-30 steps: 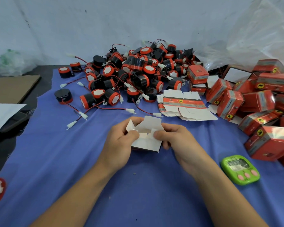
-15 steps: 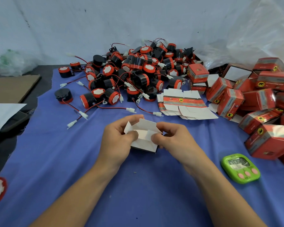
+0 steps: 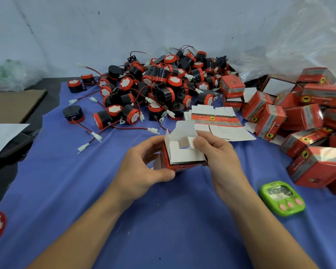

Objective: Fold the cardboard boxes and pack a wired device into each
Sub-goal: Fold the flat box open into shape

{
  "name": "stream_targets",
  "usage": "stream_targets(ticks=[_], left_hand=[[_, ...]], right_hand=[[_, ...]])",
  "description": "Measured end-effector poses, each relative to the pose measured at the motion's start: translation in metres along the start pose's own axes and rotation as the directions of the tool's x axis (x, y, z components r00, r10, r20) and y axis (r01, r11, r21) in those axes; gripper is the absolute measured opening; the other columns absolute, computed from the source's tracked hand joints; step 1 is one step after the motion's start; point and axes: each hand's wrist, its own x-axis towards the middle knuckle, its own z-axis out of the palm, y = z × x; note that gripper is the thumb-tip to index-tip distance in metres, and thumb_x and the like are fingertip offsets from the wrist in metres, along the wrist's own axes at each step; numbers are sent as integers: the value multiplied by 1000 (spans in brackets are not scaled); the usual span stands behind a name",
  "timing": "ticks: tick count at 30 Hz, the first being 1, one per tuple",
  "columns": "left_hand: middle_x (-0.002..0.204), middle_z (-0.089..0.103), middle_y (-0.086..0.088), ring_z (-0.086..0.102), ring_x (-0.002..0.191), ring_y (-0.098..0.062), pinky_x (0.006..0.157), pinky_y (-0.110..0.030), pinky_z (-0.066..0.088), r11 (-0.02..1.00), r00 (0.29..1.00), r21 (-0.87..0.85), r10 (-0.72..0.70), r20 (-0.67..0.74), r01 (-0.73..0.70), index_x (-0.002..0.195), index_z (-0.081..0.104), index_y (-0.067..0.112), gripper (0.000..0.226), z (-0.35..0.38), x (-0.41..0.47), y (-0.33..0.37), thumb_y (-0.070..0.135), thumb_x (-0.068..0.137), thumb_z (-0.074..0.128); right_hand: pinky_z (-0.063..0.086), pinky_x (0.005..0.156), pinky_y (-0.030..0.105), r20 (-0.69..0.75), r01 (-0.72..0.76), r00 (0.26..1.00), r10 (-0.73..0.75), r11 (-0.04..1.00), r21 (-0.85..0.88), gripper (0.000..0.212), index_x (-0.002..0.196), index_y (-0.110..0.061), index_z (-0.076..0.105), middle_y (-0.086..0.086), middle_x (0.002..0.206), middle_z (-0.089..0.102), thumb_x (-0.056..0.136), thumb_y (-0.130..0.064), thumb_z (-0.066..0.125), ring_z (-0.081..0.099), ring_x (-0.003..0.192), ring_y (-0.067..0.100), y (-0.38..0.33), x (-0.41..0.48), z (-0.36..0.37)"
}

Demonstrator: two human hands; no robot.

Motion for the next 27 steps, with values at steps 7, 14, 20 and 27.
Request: stream_targets(ticks=[7, 14, 20, 27], left_hand=[[124, 73, 6, 67, 119, -15, 100, -32, 53, 995, 996, -63, -80, 38, 82, 130, 63, 27, 62, 12, -1, 0, 11, 72, 77], [141, 64, -15, 57, 135, -35, 108, -41, 50, 803, 965, -541, -160, 208, 250, 138, 64, 10, 60, -1, 4, 10, 33, 87, 43], [123, 75, -8, 72, 113, -25, 86, -29, 59, 903, 957, -322, -245, 157, 285, 126, 74, 20, 37, 6, 3, 10, 36, 98, 57], [104, 80, -1, 76, 94, -17, 75, -30, 61, 946, 969, -265, -223, -107, 189, 104, 81, 33, 31, 17, 3, 9, 9, 84, 77]], right_hand=[[60, 92, 54, -52, -30, 998, 26, 997, -66, 27, 96, -23, 83, 2, 99, 81, 86, -3, 67, 75, 99, 30, 8, -1, 1], [63, 79, 46, -68, -37, 997, 34, 999, -35, 30, 89, -26, 85, 0, 95, 81, 88, 2, 72, 76, 94, 30, 5, -3, 2], [58, 69, 30, 4, -13, 1000, 13, 997, -73, 26, 91, -17, 84, 6, 91, 81, 86, 5, 72, 74, 80, 20, 4, -9, 4], [54, 63, 21, 25, -2, 1000, 4, 996, -92, 28, 86, -22, 83, 1, 84, 80, 85, 3, 71, 71, 71, 9, 3, -8, 5]])
